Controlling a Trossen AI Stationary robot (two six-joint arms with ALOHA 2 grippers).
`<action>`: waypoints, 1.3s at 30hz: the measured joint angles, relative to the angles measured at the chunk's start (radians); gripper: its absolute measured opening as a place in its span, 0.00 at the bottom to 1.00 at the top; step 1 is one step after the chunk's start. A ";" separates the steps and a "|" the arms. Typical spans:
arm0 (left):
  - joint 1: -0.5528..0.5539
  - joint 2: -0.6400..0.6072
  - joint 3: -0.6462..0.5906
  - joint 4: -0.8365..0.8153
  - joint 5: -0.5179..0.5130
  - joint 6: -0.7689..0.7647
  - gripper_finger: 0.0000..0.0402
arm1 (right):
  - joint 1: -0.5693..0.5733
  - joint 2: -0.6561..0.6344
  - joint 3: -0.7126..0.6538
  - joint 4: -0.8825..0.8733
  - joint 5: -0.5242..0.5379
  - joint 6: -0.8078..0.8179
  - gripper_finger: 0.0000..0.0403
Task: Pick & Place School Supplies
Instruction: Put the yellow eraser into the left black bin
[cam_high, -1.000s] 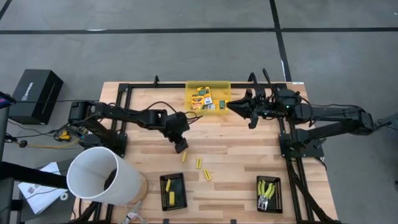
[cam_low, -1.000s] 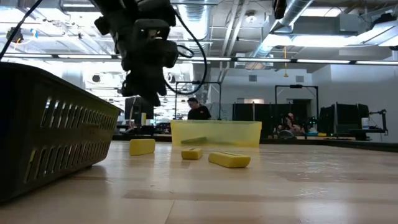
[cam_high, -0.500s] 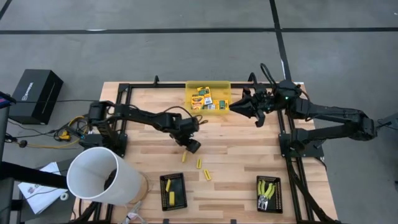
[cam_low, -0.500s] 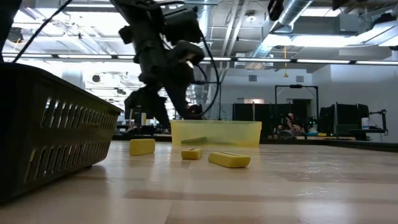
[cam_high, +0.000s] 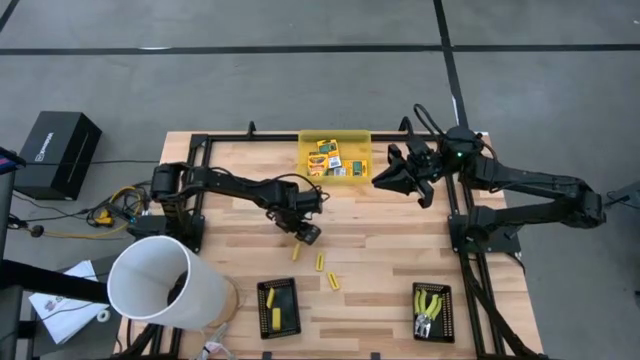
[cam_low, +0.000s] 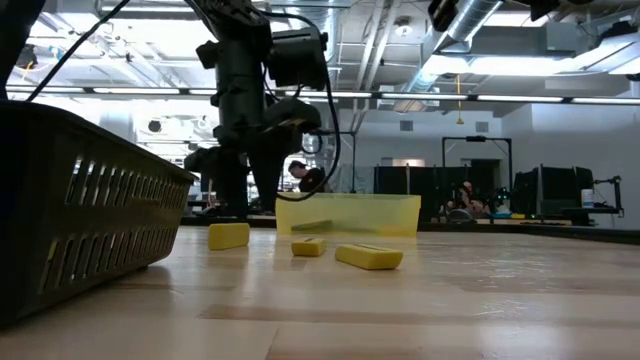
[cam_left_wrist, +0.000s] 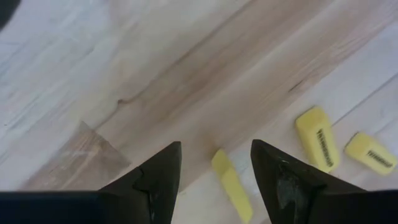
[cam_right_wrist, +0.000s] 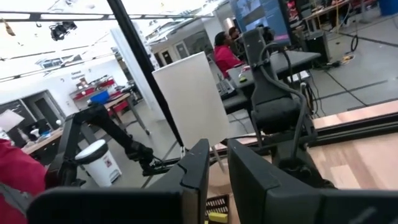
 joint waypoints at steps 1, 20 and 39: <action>0.000 0.000 0.001 0.005 -0.002 -0.012 0.48 | 0.000 0.000 0.000 0.000 -0.005 -0.002 0.13; -0.058 0.000 0.000 0.001 -0.020 -0.140 0.48 | 0.000 0.000 0.000 -0.016 -0.051 -0.017 0.13; -0.128 0.006 -0.050 0.063 -0.035 -0.273 0.48 | -0.022 0.001 0.000 -0.031 -0.057 -0.028 0.13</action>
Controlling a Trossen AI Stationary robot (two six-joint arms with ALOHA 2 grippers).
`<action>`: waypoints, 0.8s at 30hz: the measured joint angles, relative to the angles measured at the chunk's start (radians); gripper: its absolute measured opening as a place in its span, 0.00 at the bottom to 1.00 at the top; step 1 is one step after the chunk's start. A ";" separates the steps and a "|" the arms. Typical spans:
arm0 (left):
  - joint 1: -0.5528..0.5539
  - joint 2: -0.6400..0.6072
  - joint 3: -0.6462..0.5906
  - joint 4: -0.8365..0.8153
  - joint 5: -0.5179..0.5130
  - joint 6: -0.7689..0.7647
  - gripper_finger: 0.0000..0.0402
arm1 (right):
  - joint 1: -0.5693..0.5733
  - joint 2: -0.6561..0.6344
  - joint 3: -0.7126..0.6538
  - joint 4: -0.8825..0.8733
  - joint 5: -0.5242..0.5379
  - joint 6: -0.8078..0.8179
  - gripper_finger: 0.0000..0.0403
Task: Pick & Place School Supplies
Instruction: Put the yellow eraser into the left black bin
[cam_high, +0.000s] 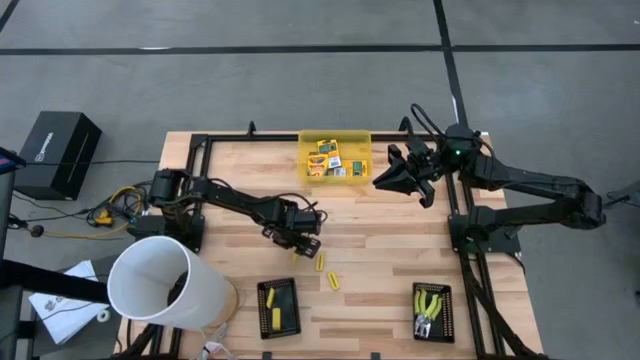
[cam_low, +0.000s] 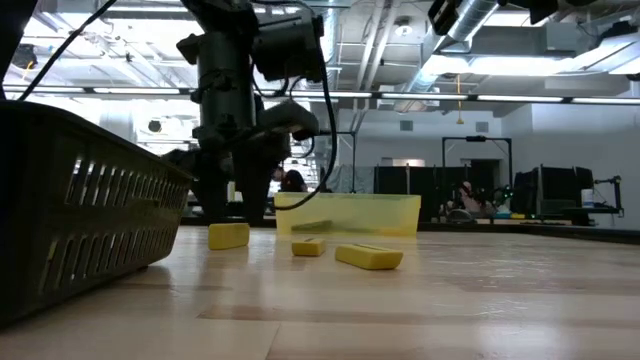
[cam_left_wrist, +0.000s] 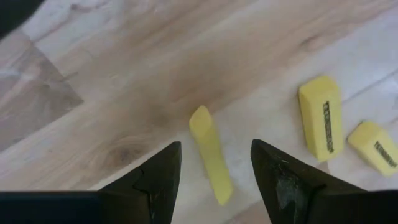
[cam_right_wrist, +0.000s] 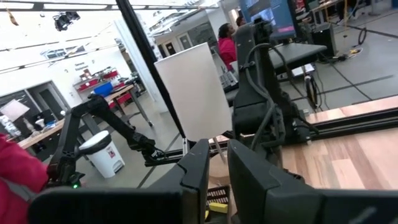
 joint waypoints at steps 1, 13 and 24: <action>0.000 0.006 0.000 0.006 0.000 -0.007 0.47 | -0.005 0.000 0.000 0.000 -0.002 0.000 0.13; -0.009 0.078 0.005 0.017 0.030 -0.017 0.38 | -0.016 0.000 0.000 0.001 -0.016 0.002 0.13; -0.009 0.067 -0.039 0.045 0.014 0.046 0.07 | -0.042 0.000 0.000 0.002 -0.017 0.000 0.13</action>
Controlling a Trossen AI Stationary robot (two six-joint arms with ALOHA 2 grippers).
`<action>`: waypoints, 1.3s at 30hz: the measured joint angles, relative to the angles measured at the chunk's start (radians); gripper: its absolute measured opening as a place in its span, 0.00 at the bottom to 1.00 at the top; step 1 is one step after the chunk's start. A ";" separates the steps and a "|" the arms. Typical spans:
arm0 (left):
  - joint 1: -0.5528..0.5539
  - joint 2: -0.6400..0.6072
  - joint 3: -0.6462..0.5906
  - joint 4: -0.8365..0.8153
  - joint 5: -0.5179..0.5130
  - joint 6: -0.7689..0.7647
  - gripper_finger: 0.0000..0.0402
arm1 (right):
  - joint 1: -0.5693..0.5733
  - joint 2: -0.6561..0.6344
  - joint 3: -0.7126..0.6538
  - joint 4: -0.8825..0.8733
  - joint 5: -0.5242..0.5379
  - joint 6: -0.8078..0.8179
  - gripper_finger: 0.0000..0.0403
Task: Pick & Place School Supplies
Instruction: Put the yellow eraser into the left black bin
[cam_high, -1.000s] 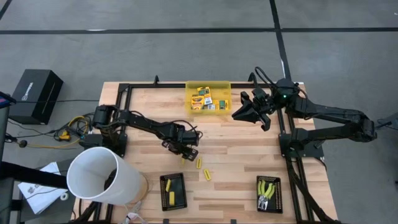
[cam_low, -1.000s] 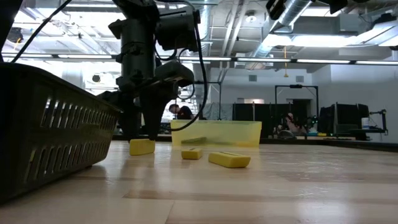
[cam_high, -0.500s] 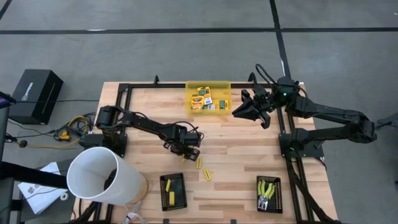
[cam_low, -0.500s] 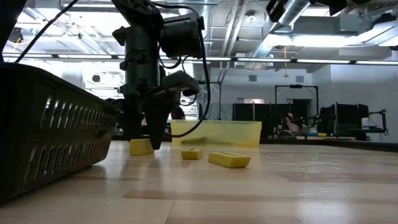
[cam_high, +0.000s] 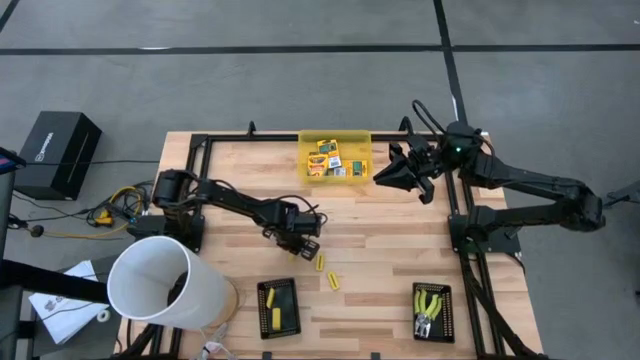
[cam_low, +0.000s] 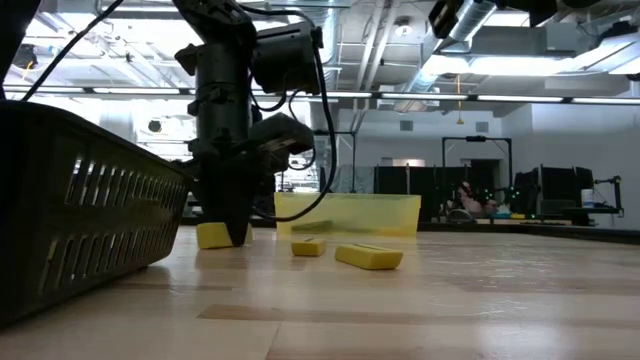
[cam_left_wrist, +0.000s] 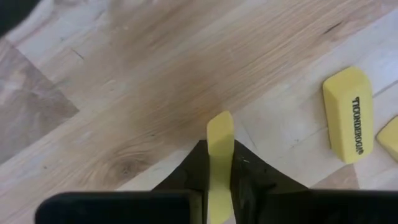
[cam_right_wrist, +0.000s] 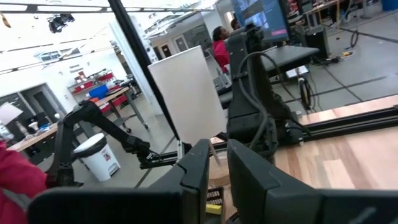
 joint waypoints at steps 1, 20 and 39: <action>0.000 -0.002 -0.001 0.003 -0.006 0.001 0.07 | -0.007 0.000 0.000 0.002 0.000 0.000 0.13; -0.168 -0.361 -0.005 0.049 -0.098 0.278 0.07 | -0.089 0.000 0.000 0.048 -0.028 0.011 0.13; -0.371 -0.365 -0.197 0.252 0.009 0.317 0.07 | -0.113 0.000 0.000 0.047 -0.023 0.090 0.13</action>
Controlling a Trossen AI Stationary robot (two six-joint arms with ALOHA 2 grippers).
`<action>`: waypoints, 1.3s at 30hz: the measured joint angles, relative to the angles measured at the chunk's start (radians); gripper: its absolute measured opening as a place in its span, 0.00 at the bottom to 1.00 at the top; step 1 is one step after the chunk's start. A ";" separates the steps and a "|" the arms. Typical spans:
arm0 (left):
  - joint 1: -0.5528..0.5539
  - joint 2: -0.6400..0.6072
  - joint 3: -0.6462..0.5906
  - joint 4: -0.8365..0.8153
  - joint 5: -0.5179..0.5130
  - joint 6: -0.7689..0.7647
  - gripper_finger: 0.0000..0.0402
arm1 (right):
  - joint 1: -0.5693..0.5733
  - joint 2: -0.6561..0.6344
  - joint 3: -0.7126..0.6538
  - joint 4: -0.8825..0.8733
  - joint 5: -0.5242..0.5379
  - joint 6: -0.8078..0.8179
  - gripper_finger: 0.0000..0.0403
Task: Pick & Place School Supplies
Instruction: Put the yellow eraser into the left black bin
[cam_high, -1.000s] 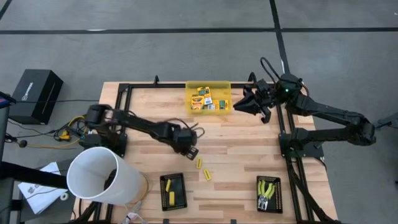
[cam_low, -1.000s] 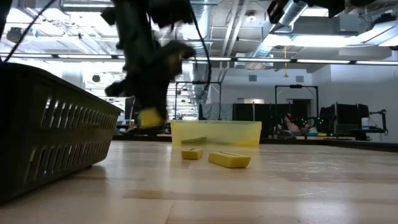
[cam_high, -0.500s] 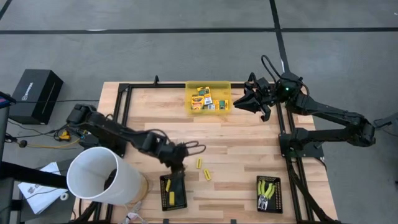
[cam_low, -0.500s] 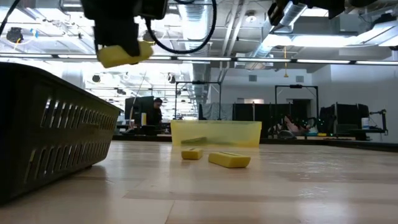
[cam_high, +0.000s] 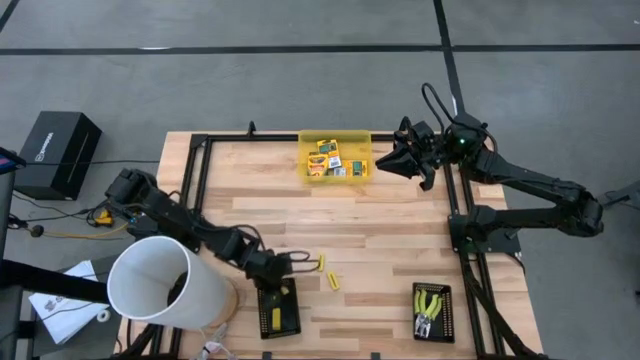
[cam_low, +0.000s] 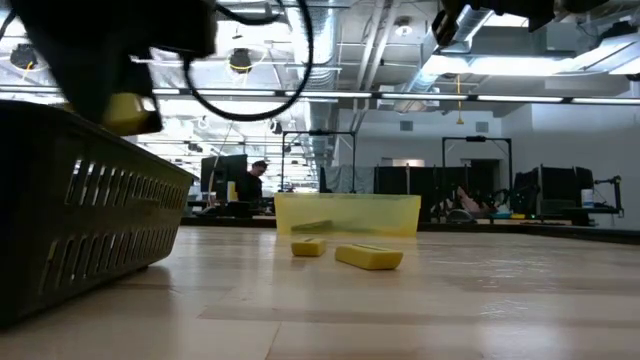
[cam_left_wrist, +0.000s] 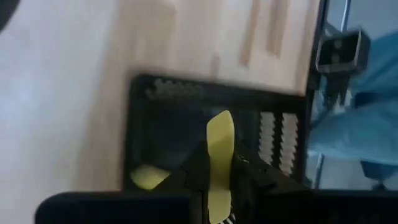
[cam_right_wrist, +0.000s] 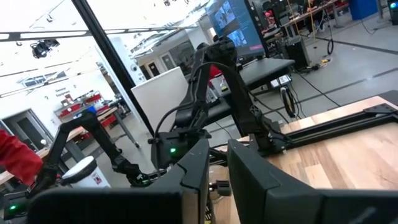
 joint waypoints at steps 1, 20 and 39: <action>-0.008 0.000 -0.002 -0.001 0.000 -0.008 0.07 | 0.000 0.000 0.000 -0.001 0.000 0.000 0.13; -0.011 0.004 -0.002 0.052 -0.048 -0.097 0.45 | 0.001 0.000 0.000 -0.011 -0.028 -0.016 0.13; 0.325 -0.009 0.000 0.398 -0.128 -0.135 0.29 | -0.085 0.000 0.013 0.171 -0.059 0.023 0.13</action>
